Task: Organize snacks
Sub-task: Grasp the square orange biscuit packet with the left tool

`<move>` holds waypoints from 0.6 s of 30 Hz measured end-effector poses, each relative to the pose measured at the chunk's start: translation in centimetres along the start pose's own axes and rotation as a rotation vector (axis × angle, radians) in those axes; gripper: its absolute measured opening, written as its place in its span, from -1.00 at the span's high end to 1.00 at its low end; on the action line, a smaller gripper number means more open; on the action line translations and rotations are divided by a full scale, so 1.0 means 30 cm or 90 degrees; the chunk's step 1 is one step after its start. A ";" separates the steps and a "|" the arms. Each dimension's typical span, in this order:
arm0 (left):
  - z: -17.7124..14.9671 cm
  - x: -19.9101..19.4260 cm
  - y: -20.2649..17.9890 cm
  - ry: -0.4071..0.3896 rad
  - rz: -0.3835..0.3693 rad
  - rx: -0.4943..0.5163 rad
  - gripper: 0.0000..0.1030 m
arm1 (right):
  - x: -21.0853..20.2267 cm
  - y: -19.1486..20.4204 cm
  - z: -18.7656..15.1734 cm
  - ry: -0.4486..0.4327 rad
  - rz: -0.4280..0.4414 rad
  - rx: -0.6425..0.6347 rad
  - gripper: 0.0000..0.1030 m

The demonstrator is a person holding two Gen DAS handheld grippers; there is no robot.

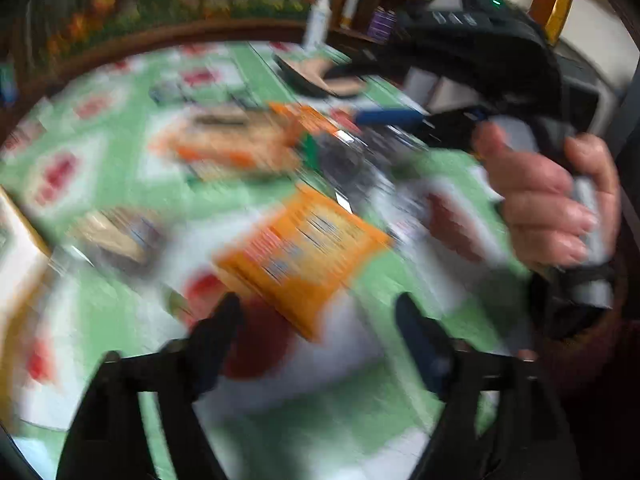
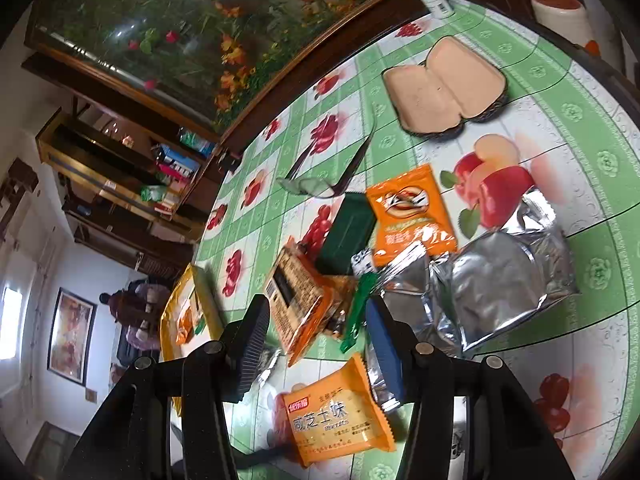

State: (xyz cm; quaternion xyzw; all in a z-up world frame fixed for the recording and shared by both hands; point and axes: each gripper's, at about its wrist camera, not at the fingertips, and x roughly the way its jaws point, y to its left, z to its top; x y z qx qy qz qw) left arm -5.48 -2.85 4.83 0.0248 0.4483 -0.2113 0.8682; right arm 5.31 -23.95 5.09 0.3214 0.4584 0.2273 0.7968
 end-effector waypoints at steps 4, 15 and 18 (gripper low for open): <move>0.066 0.036 -0.034 -0.005 0.024 0.071 -0.70 | -0.013 -0.014 0.012 -0.006 0.000 0.010 -0.05; 0.083 0.218 -0.070 0.064 0.059 0.147 -0.70 | -0.037 -0.046 0.044 -0.020 -0.004 0.029 -0.05; 0.072 0.206 -0.069 0.051 0.060 0.118 -0.55 | -0.038 -0.045 0.043 -0.021 -0.004 0.028 -0.05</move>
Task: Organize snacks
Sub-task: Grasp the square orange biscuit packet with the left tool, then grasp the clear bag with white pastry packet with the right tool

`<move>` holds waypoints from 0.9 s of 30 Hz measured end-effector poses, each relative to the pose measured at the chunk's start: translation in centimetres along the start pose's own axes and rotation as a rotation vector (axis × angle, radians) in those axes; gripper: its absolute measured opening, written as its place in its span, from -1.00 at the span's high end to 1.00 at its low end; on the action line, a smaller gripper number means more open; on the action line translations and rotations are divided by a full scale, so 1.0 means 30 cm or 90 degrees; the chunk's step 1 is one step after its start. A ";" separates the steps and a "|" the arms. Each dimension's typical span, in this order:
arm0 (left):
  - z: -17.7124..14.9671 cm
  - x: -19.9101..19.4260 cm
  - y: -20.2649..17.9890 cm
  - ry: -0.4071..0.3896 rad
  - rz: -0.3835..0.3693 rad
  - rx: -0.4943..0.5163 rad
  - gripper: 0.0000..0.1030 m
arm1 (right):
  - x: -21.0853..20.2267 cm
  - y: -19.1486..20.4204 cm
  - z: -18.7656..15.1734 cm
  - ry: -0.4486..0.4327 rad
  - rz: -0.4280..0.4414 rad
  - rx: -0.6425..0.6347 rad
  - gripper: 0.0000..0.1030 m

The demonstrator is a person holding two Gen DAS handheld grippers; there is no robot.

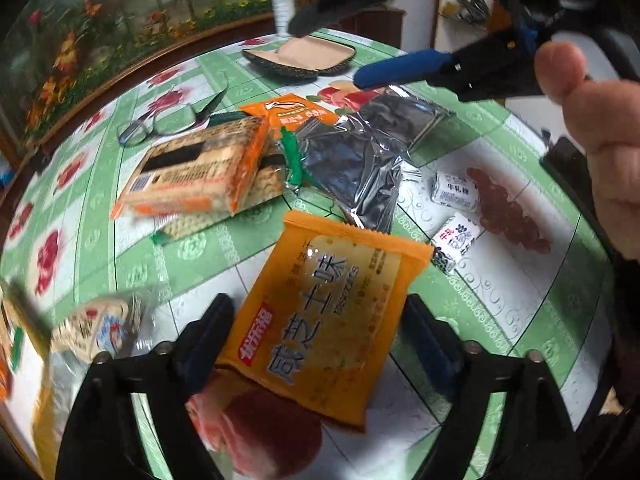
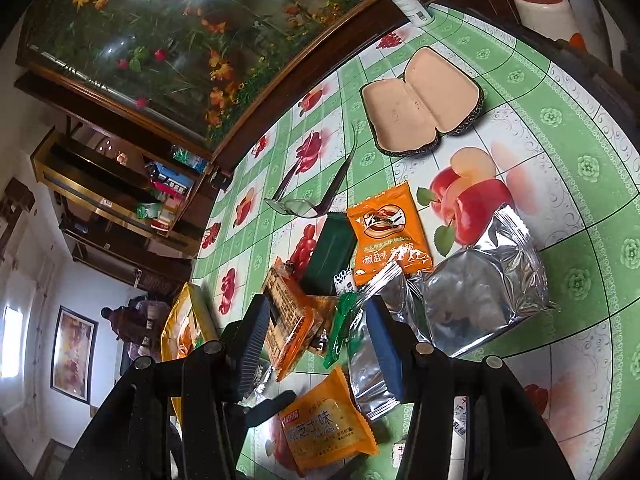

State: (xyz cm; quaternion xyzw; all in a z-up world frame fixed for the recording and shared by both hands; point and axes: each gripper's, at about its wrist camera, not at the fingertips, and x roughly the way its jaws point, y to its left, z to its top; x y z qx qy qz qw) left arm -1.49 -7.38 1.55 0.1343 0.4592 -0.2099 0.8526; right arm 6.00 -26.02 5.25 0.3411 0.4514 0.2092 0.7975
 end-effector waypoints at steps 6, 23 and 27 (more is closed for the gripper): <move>-0.101 -0.096 0.042 -0.026 -0.025 -0.105 -0.40 | 0.007 0.019 -0.011 0.009 0.003 -0.019 -0.05; -0.476 -0.334 0.306 -0.052 0.112 -0.295 -0.41 | 0.286 0.393 -0.276 0.151 0.048 -0.360 -0.06; -0.491 -0.325 0.312 -0.050 0.127 -0.307 -0.41 | 0.409 0.425 -0.255 0.177 0.045 -0.359 -0.28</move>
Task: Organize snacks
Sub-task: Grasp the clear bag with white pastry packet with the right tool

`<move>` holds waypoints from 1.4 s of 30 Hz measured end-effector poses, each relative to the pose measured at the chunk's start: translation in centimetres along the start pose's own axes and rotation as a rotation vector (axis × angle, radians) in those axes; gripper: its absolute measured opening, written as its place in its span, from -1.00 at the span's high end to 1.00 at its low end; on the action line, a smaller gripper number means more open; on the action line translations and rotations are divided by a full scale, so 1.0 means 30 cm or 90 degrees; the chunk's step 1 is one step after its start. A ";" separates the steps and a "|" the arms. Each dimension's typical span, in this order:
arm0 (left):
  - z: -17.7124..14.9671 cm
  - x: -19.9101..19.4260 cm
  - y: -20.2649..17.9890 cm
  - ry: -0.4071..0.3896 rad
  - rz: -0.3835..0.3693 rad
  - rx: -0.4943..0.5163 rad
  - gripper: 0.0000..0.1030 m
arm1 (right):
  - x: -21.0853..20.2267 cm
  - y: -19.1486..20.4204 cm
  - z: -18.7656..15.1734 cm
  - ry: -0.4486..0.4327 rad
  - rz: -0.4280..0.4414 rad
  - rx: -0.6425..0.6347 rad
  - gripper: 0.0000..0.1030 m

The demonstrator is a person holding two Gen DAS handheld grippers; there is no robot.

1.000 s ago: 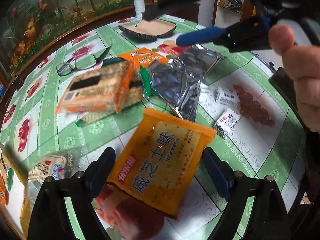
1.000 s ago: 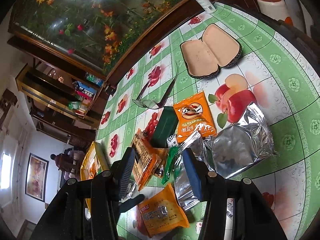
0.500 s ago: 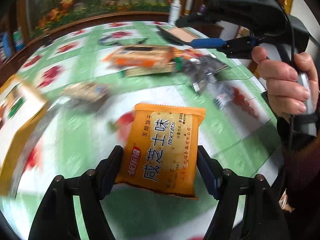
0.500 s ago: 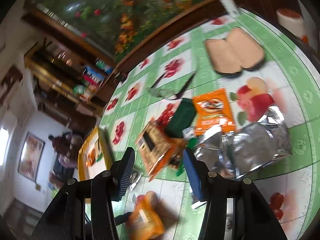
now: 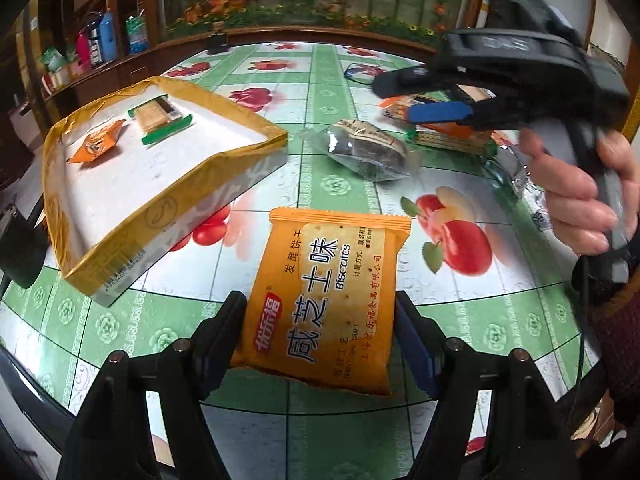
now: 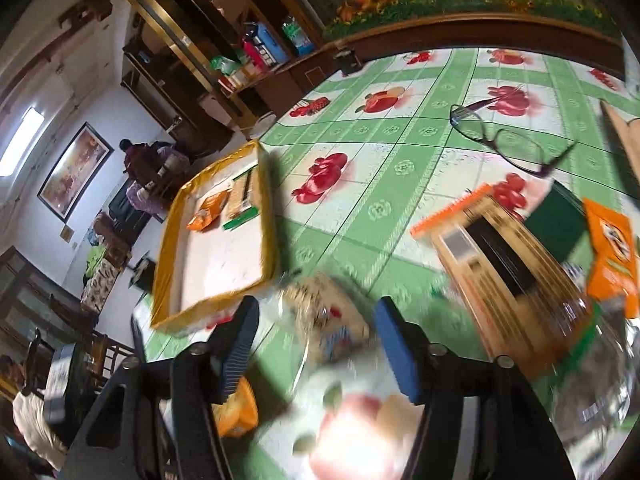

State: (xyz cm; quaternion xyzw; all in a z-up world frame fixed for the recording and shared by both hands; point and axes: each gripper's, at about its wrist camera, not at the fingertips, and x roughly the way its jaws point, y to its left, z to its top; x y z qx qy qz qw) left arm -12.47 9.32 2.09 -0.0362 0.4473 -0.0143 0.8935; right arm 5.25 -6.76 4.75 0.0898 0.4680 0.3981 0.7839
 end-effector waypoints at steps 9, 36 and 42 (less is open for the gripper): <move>-0.008 0.011 0.016 -0.008 0.020 -0.006 -0.41 | 0.111 0.055 -0.024 0.056 0.013 -0.097 -0.44; 0.002 0.012 0.033 -0.043 0.030 -0.039 -0.36 | 0.021 0.120 -0.063 -0.009 -0.126 -0.084 -0.14; 0.011 0.004 0.013 -0.049 0.009 -0.033 -0.36 | 0.025 0.129 -0.059 -0.011 -0.111 -0.049 -0.14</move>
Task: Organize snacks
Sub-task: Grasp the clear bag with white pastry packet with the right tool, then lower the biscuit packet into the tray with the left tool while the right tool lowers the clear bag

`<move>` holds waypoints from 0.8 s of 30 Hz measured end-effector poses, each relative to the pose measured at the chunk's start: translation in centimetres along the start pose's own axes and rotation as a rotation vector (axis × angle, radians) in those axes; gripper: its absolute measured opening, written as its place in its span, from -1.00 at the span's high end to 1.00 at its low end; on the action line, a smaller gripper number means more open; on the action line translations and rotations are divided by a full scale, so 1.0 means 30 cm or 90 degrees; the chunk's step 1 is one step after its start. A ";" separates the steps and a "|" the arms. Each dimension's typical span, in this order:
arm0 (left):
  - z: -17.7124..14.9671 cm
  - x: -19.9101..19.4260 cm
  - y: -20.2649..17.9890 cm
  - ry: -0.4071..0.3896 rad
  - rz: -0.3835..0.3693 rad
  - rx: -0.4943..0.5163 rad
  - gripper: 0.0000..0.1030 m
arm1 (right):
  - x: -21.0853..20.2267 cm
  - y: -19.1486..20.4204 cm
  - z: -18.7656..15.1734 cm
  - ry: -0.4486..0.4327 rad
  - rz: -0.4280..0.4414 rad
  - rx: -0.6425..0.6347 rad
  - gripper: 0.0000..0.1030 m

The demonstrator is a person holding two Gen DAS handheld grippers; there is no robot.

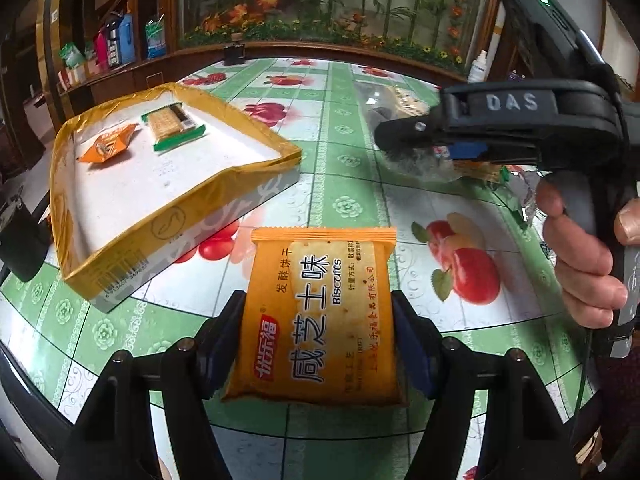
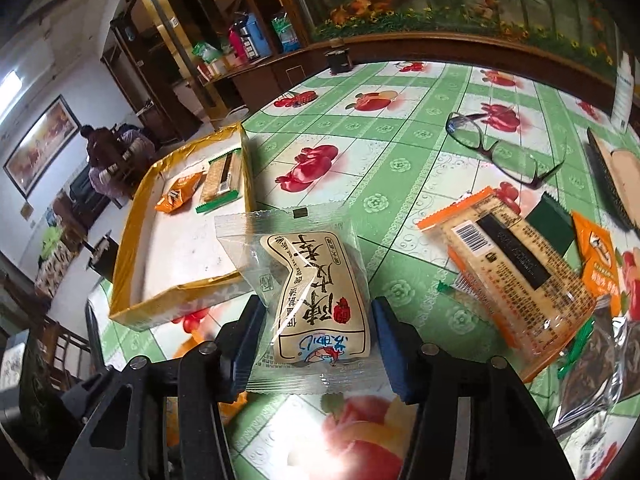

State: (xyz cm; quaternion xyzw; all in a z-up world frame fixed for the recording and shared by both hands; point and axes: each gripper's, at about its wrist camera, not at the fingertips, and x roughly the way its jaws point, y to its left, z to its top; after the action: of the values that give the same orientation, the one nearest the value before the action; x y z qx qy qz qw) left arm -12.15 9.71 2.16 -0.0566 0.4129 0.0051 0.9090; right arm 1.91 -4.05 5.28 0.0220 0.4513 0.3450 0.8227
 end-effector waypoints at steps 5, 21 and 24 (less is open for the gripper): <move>0.012 -0.031 -0.009 -0.012 -0.015 0.004 -0.36 | -0.012 0.003 0.009 -0.012 0.020 0.026 -0.14; 0.094 -0.173 0.098 -0.081 0.003 -0.034 -0.36 | -0.020 -0.012 0.012 -0.023 0.047 0.057 -0.14; 0.119 -0.205 0.165 -0.098 0.020 -0.057 -0.36 | -0.026 -0.005 0.018 -0.030 0.053 0.059 -0.14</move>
State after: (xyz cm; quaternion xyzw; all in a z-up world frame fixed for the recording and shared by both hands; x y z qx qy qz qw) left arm -13.81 15.24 8.62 -0.0901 0.3422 0.0420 0.9343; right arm 2.13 -4.46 6.10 0.0868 0.4460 0.3574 0.8159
